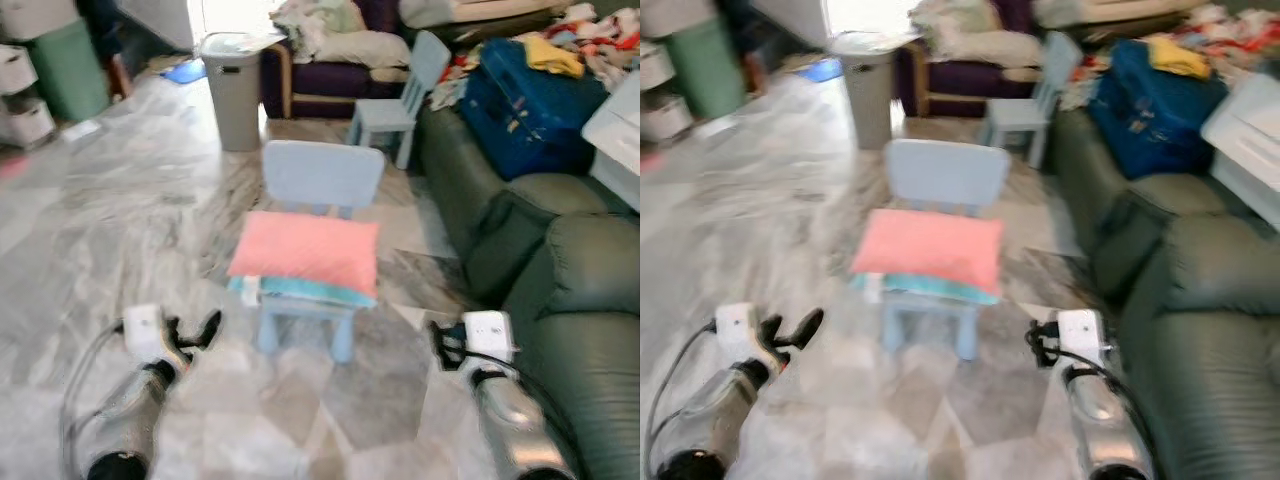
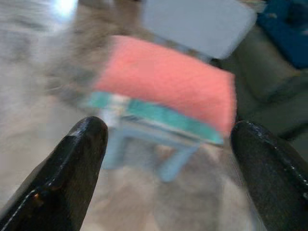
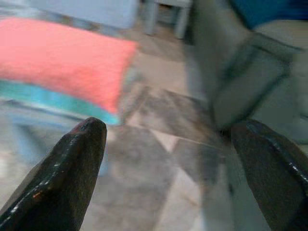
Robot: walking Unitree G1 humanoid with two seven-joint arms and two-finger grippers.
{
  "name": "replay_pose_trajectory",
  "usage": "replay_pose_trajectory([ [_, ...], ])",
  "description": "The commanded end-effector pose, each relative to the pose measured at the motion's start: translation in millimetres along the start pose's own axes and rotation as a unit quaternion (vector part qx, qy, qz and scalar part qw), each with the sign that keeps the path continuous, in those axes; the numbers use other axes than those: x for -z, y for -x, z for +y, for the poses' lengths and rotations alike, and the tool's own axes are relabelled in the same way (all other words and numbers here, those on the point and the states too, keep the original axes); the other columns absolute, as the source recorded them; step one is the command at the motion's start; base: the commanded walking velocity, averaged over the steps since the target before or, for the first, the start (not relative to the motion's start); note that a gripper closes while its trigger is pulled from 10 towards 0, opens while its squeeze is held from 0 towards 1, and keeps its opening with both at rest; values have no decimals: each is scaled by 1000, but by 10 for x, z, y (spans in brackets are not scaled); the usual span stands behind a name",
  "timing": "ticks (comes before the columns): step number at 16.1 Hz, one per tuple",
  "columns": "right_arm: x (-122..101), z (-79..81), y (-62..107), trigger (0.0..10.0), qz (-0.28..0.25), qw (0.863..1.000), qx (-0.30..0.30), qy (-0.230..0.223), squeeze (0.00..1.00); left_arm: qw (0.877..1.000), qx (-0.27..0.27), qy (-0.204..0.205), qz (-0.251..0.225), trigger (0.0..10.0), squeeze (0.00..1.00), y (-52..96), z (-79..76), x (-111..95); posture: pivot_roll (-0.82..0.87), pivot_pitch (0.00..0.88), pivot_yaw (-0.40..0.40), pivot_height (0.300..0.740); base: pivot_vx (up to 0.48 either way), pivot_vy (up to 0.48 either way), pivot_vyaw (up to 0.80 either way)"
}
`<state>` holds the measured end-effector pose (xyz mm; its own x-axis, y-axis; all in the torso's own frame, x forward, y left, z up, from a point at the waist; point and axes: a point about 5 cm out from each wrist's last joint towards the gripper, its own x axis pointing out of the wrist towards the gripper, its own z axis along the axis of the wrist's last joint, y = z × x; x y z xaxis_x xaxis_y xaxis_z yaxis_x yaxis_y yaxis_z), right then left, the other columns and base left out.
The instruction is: Move the pillow to the sofa
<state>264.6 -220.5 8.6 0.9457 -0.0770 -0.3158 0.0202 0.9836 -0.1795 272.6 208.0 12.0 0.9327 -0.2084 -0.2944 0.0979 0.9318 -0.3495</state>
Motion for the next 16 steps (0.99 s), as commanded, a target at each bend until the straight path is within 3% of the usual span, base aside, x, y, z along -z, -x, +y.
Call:
replay_pose_trajectory([
  [1, -127, 76, -51, 10000, -23, 1000, -8, 0, 0, 1000, -15, -12, -3, 10000, 0, 39, 104, -71, -6, 0, -2, 740, 454, 0, 0],
  [13, -169, 117, -47, 10000, -32, 999, -15, 2, 0, 1000, -12, -6, 4, 10000, 0, 39, 87, -59, -5, 0, 1, 740, 448, 0, 0],
  [16, -166, 120, -49, 10000, -30, 999, -15, 1, 0, 1000, -6, -9, 8, 10000, 0, 28, 66, -55, -3, 0, 2, 740, 284, 387, 0],
])
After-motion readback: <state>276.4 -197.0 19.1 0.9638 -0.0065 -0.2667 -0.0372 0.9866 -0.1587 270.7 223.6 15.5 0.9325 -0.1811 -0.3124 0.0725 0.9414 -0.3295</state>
